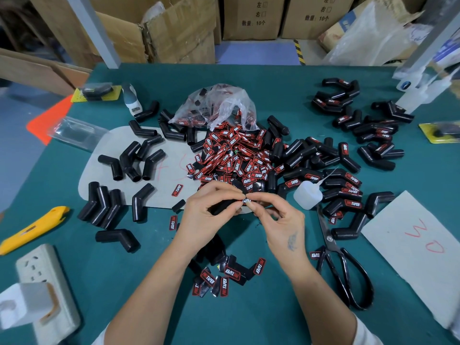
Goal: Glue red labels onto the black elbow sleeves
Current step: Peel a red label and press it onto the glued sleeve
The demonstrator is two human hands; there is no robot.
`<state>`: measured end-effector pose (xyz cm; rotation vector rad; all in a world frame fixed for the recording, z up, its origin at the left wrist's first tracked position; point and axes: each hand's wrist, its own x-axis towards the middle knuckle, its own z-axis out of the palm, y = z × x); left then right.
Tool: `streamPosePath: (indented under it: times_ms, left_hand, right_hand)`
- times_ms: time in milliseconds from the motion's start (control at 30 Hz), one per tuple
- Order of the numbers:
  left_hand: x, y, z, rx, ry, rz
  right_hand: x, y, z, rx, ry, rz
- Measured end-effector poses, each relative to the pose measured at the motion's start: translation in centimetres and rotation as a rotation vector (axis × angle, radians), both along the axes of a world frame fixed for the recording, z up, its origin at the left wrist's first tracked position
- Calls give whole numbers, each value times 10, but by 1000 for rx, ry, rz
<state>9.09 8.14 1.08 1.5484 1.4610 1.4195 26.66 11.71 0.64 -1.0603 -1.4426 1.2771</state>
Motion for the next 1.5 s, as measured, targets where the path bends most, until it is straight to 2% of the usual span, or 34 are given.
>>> streamPosePath:
  times_ms: [200, 500, 767, 1167, 1300, 1500]
  left_hand:
    - [0, 0, -1, 8, 27, 25]
    - [7, -1, -4, 37, -74, 115]
    - [10, -1, -6, 61, -63, 138]
    - [3, 0, -10, 22, -40, 79]
    - [3, -1, -9, -10, -102, -3]
    - [0, 1, -9, -21, -17, -82]
  right_hand:
    - [0, 0, 0, -18, 7, 5]
    - [1, 0, 1, -21, 36, -5]
    - [2, 1, 1, -14, 30, -14]
    - [0, 4, 5, -118, 118, 79]
    - [2, 3, 3, -112, 98, 145]
    - [3, 4, -2, -107, 104, 179]
